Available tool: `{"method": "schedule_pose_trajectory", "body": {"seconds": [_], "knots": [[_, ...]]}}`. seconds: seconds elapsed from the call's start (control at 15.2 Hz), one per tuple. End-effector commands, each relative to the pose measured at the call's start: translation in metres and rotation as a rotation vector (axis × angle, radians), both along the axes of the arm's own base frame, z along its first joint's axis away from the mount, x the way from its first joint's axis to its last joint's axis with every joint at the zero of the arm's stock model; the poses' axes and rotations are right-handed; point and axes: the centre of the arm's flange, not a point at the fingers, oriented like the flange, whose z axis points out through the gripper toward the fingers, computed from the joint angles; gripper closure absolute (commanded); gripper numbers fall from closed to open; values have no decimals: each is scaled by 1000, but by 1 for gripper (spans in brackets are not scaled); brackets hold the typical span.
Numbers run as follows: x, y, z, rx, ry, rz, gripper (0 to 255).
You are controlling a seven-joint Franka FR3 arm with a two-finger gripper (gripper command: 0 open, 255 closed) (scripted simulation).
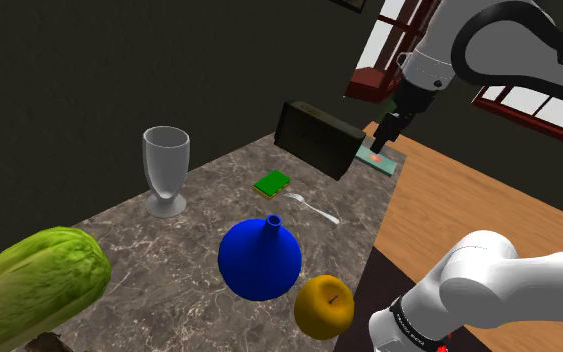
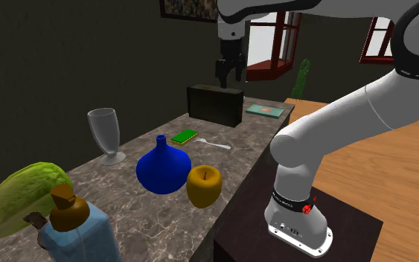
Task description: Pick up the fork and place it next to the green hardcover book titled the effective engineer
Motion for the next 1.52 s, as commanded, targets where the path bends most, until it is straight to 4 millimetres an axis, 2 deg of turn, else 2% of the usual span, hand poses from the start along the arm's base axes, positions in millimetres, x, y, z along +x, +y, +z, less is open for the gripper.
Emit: {"method": "schedule_pose_trajectory", "body": {"seconds": [0.0,0.99,1.32,1.45], "knots": [[0,0,0,0,0,0,0],[91,0,-184,79,162,170,0],[114,6,-246,104,214,225,0],[112,6,-256,104,214,225,0]]}}
